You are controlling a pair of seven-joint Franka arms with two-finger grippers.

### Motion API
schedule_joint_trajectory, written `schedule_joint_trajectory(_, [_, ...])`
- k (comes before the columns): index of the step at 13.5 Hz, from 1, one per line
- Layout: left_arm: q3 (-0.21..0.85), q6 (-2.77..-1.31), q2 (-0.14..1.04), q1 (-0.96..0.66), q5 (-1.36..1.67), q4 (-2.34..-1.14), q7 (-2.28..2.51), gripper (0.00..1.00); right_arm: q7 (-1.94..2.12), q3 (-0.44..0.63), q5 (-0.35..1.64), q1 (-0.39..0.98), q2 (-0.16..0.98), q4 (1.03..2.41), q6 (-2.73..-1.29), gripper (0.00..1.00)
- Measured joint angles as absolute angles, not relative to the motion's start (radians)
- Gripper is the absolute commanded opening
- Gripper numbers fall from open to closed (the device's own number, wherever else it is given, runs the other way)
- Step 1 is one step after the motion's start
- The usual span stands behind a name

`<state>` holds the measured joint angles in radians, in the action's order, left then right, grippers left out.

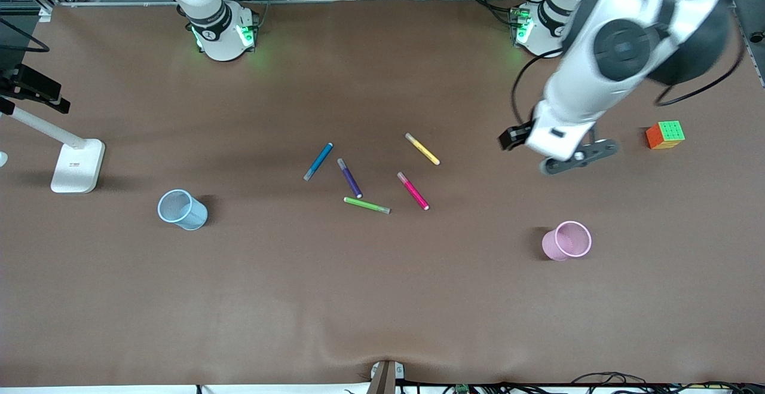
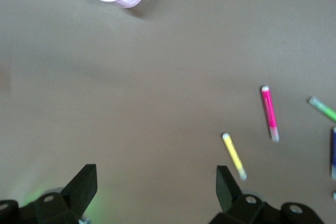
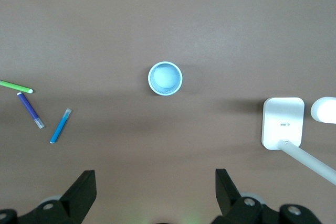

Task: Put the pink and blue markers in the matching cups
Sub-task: 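Move the left gripper over the pink marker and lower it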

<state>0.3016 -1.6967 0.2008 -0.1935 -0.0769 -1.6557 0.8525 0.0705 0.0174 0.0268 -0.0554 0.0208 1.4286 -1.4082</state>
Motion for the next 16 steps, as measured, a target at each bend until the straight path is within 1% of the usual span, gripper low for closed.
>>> schedule_joint_trajectory(4, [0.305, -1.829, 0.339, -0.335, -0.164, -1.656, 1.141, 1.0, 0.071, 0.017, 0.027, -0.055, 0.021, 1.429, -1.409, 1.0])
schedule_joint_trajectory(10, [0.305, -1.989, 0.526, -0.481, -0.346, -1.653, 1.553, 1.0, 0.071, 0.017, 0.027, -0.055, 0.021, 1.429, -1.409, 1.0])
schedule_joint_trajectory(11, [0.305, -2.002, 0.552, -0.497, -0.382, -1.652, 1.611, 0.99, 0.071, 0.017, 0.027, -0.055, 0.021, 1.429, -1.409, 1.0])
schedule_joint_trajectory(12, [0.305, -2.01, 0.575, -0.513, -0.408, -1.651, 1.657, 0.95, 0.071, 0.017, 0.027, -0.055, 0.021, 1.429, -1.409, 1.0])
schedule_joint_trajectory(13, [0.305, -2.022, 0.594, -0.527, -0.423, -1.651, 1.692, 0.87, 0.071, 0.017, 0.027, -0.055, 0.021, 1.429, -1.41, 1.0])
schedule_joint_trajectory(14, [0.305, -2.042, 0.608, -0.54, -0.433, -1.65, 1.722, 0.82, 0.071, 0.017, 0.027, -0.055, 0.021, 1.429, -1.41, 1.0])
schedule_joint_trajectory(16, [0.305, -2.092, 0.627, -0.559, -0.464, -1.65, 1.762, 0.79, 0.071, 0.017, 0.027, -0.055, 0.023, 1.429, -1.41, 1.0])
